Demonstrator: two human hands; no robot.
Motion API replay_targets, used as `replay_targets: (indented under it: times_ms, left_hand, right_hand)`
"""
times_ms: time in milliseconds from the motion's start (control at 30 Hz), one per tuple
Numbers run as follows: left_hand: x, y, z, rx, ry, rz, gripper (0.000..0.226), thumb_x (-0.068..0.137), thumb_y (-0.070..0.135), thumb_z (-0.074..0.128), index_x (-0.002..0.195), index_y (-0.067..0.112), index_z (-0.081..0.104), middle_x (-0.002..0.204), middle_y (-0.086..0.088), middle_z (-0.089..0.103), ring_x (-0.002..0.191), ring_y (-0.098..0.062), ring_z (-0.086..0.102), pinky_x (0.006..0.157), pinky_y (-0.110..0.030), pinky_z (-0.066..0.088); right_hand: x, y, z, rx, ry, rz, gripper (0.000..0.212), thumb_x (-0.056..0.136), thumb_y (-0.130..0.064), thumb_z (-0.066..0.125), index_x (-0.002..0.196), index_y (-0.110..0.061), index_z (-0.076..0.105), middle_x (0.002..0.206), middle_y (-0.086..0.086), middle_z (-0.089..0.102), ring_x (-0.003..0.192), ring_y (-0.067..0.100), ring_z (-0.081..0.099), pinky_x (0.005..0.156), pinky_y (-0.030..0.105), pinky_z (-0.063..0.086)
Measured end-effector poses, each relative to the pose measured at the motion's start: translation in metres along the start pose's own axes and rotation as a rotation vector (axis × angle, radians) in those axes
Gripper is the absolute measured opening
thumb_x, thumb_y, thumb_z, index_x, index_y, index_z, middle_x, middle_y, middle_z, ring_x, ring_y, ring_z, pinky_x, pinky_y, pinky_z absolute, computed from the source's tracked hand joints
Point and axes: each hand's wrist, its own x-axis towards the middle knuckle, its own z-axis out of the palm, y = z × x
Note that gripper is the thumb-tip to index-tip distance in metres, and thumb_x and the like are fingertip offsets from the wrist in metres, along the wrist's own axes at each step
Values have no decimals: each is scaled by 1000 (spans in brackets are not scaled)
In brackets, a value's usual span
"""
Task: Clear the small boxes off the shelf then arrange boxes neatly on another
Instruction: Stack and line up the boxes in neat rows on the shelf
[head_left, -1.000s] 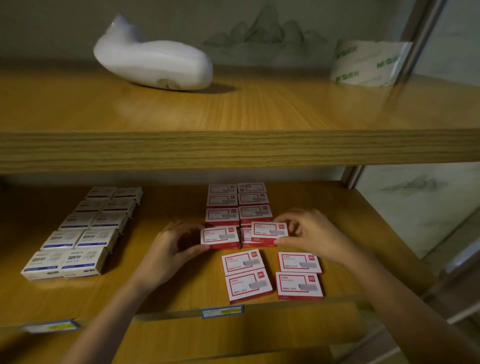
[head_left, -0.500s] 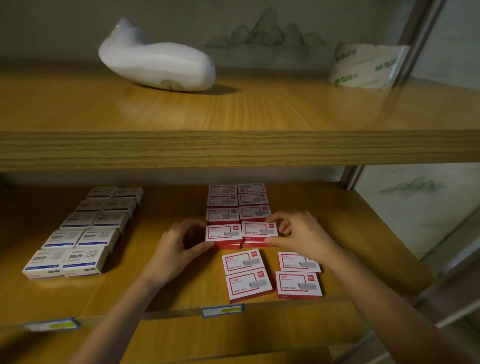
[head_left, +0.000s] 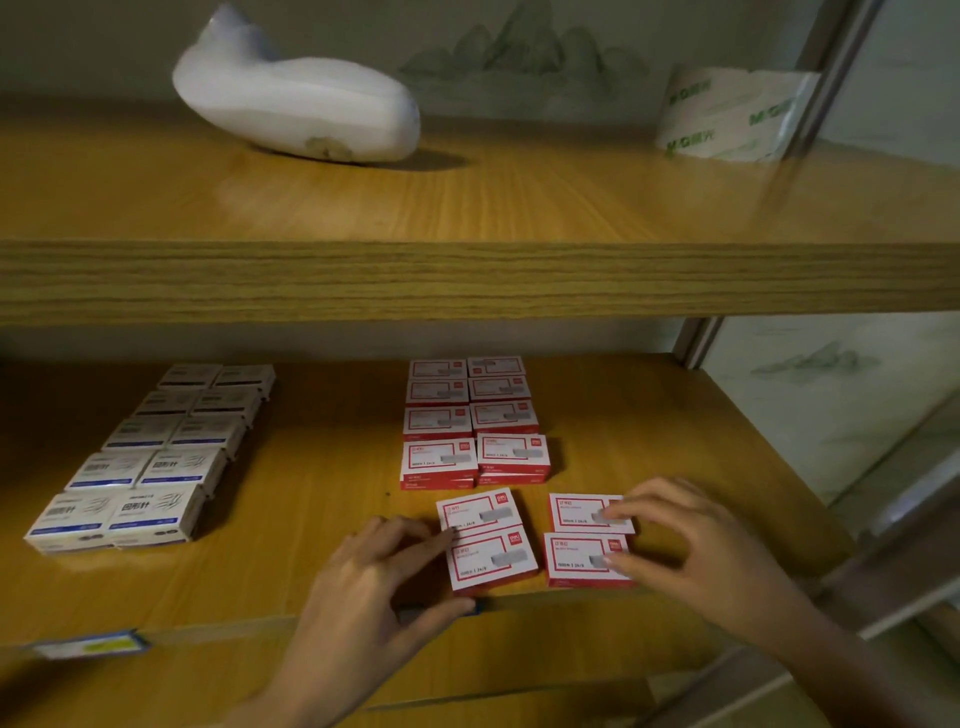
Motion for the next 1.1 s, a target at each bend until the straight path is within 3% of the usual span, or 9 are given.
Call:
replay_targets:
  times_ms: [133, 233, 333, 400, 467, 600, 767, 933, 1100]
  left_hand:
    - [-3, 3, 2, 150, -37, 29, 60, 78, 64, 27, 112, 30, 64, 95, 9, 62, 84, -8, 57, 65, -14, 45]
    - [-5, 4, 2, 162, -61, 21, 57, 78, 62, 29, 110, 30, 65, 92, 11, 61, 81, -6, 56, 61, -11, 43]
    - [-6, 5, 2, 165, -55, 34, 55, 78, 64, 37, 108, 30, 66, 91, 11, 62, 80, -5, 56, 61, -10, 44]
    - [-7, 7, 1, 137, -39, 35, 52, 78, 64, 44, 107, 28, 67, 92, 10, 62, 82, -6, 57, 62, -12, 46]
    - [-8, 7, 3, 79, -13, 19, 49, 73, 57, 52, 109, 27, 66, 97, 9, 62, 87, -8, 56, 65, -15, 48]
    - [-8, 4, 9, -146, -19, -116, 49, 71, 56, 55, 116, 37, 52, 112, 19, 47, 108, -1, 39, 85, -16, 44]
    - [-7, 4, 12, -258, -2, -132, 42, 66, 60, 57, 103, 47, 42, 105, 34, 39, 107, 6, 36, 84, -8, 38]
    - [-4, -2, 3, -381, 75, -113, 46, 61, 70, 60, 98, 44, 52, 104, 32, 50, 107, 3, 43, 83, -25, 48]
    - [19, -4, -7, -408, 97, -65, 39, 70, 64, 57, 102, 43, 52, 108, 29, 50, 109, 3, 44, 88, -24, 43]
  right_hand:
    - [-14, 4, 16, -86, -27, -54, 54, 65, -73, 34, 114, -51, 43, 104, -41, 33, 109, -18, 32, 73, 1, 38]
    - [-20, 2, 18, -129, 21, -80, 48, 72, -61, 45, 110, -36, 61, 103, -25, 53, 93, -6, 50, 61, 0, 40]
    - [-23, -2, 17, -162, 0, -81, 45, 71, -54, 51, 105, -30, 65, 100, -15, 61, 94, -3, 50, 62, 0, 41]
    - [-23, 0, 19, -146, 10, -87, 46, 70, -54, 53, 107, -29, 64, 104, -16, 59, 99, -7, 48, 66, 0, 40]
    - [-23, 6, 22, -95, 33, -66, 50, 70, -58, 49, 114, -35, 55, 113, -28, 45, 106, -15, 39, 74, 2, 39]
    - [-23, 12, 23, 1, -81, 15, 52, 68, -62, 47, 117, -49, 33, 116, -42, 23, 112, -22, 28, 86, 3, 38]
    - [-22, 14, 23, 71, -131, 29, 42, 72, -56, 54, 108, -53, 33, 118, -41, 26, 115, -21, 28, 87, 2, 37]
    - [-15, 16, 8, 159, -66, 39, 42, 68, -56, 55, 107, -49, 41, 117, -34, 35, 113, -11, 39, 84, 14, 48]
    - [4, 25, -3, 101, 0, 7, 39, 76, -36, 65, 111, -39, 47, 112, -28, 40, 109, -8, 40, 81, 13, 46]
